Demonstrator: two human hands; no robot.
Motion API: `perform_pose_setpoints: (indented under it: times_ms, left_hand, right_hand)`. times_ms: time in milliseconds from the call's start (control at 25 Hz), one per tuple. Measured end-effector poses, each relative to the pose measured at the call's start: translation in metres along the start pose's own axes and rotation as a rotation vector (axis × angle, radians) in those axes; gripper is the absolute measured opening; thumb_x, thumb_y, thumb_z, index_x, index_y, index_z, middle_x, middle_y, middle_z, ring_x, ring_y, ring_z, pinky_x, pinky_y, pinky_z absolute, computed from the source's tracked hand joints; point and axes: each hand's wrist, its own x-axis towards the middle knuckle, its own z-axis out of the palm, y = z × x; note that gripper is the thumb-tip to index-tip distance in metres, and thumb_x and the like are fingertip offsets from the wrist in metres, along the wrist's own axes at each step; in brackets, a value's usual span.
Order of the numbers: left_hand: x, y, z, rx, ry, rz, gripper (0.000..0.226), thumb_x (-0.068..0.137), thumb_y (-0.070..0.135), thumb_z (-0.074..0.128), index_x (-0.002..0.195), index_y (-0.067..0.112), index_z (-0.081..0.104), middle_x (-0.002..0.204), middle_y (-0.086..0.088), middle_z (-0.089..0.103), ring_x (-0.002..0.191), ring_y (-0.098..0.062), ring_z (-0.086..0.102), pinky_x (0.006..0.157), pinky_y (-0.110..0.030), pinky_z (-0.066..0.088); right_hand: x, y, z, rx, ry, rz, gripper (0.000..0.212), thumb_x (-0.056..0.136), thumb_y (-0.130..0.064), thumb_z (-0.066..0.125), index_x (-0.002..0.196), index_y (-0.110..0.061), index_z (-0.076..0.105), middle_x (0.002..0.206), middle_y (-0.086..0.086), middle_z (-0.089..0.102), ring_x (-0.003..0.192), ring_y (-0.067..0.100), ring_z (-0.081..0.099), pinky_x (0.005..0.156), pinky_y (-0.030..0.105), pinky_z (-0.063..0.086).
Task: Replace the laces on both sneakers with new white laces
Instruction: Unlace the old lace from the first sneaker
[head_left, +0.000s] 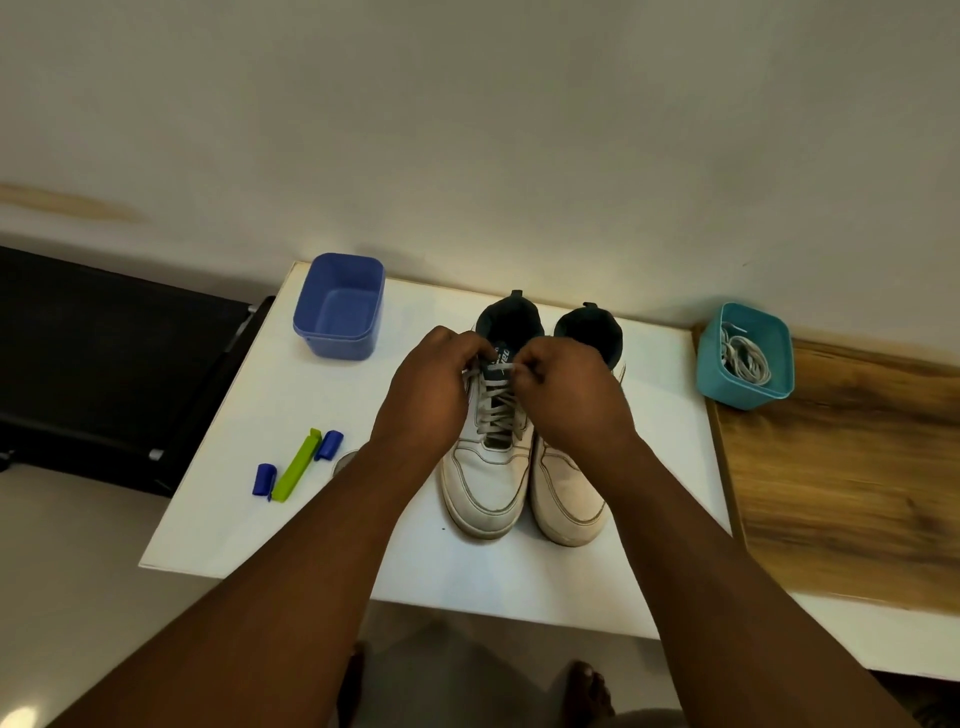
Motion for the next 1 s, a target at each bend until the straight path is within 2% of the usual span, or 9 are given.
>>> perform_pose_setpoints:
  times_ms: [120,200,320,400,520,720,880,920,1000]
  left_hand:
    - [0.0,0.001,0.0,-0.015,0.004,-0.004,0.033,0.092,0.005,0.065,0.121,0.019,0.066,0.116,-0.008,0.061,0.099,-0.018,0.06,0.087,-0.023,0.046]
    - [-0.002,0.003,-0.001,-0.009,0.009,-0.004,0.034,0.093,0.005,0.064,0.123,0.02,0.065,0.117,-0.007,0.059,0.097,-0.013,0.057,0.086,-0.021,0.043]
    - [-0.003,0.006,-0.001,-0.011,0.01,-0.005,0.031,0.094,0.009,0.064,0.124,0.02,0.065,0.117,-0.008,0.058,0.099,-0.017,0.059,0.085,-0.02,0.041]
    - [-0.002,0.007,-0.001,0.001,0.003,-0.018,0.028,0.097,0.013,0.062,0.124,0.019,0.064,0.117,-0.008,0.059,0.098,-0.018,0.059,0.085,-0.02,0.041]
    - [-0.002,0.007,-0.002,0.0,-0.011,-0.037,0.029,0.097,0.011,0.06,0.125,0.02,0.063,0.12,-0.008,0.058,0.102,-0.019,0.06,0.087,-0.02,0.04]
    - [-0.005,0.009,-0.003,-0.014,0.009,-0.048,0.028,0.098,0.012,0.059,0.125,0.021,0.063,0.123,-0.007,0.057,0.104,-0.019,0.061,0.088,-0.02,0.042]
    - [-0.008,0.012,0.003,0.018,0.071,-0.063,0.026,0.099,0.034,0.057,0.122,0.032,0.068,0.142,-0.002,0.048,0.13,-0.022,0.045,0.1,-0.035,0.044]
    - [-0.008,0.013,0.004,0.066,0.077,-0.062,0.026,0.098,0.038,0.057,0.121,0.035,0.07,0.149,-0.001,0.043,0.137,-0.023,0.037,0.106,-0.04,0.039]
    - [-0.007,0.014,0.007,0.161,0.061,-0.057,0.028,0.098,0.048,0.055,0.118,0.039,0.072,0.158,0.001,0.036,0.147,-0.025,0.025,0.114,-0.048,0.027]
  right_hand:
    - [-0.003,0.012,-0.022,0.024,0.18,0.212,0.016,0.096,-0.031,0.055,0.083,-0.024,0.061,0.073,-0.007,0.061,0.068,0.011,0.058,0.056,0.025,0.036]
    - [-0.008,0.019,-0.025,-0.046,0.15,0.251,0.01,0.096,-0.029,0.054,0.094,-0.022,0.062,0.083,-0.004,0.064,0.075,0.016,0.061,0.06,0.028,0.04]
    - [-0.01,0.014,-0.013,-0.084,0.09,0.021,0.037,0.098,-0.025,0.057,0.136,-0.025,0.057,0.114,0.003,0.06,0.093,0.02,0.061,0.075,0.035,0.053]
    - [-0.007,0.006,0.001,-0.047,0.064,-0.14,0.041,0.102,-0.023,0.057,0.143,-0.025,0.057,0.121,0.006,0.05,0.102,0.02,0.055,0.082,0.036,0.053]
    - [-0.004,0.005,0.013,-0.141,0.093,-0.186,0.023,0.099,-0.015,0.059,0.118,-0.018,0.073,0.116,0.007,0.052,0.105,0.024,0.051,0.08,0.037,0.051]
    - [0.0,0.02,-0.017,-0.139,0.278,-0.049,0.015,0.099,-0.017,0.052,0.103,-0.013,0.066,0.11,0.006,0.057,0.092,0.021,0.057,0.075,0.035,0.049]
    - [0.001,0.006,-0.051,0.733,0.009,0.232,0.041,0.092,-0.029,0.041,0.072,0.003,0.055,0.08,0.002,0.069,0.074,0.011,0.058,0.075,0.038,0.043]
    - [-0.001,0.005,-0.057,0.795,-0.086,0.239,0.047,0.096,-0.031,0.038,0.063,0.0,0.05,0.079,0.003,0.073,0.072,0.009,0.061,0.076,0.037,0.042]
    - [-0.005,0.008,-0.063,0.579,-0.273,0.203,0.055,0.102,-0.033,0.04,0.055,-0.007,0.051,0.079,0.004,0.075,0.079,0.011,0.07,0.082,0.041,0.049]
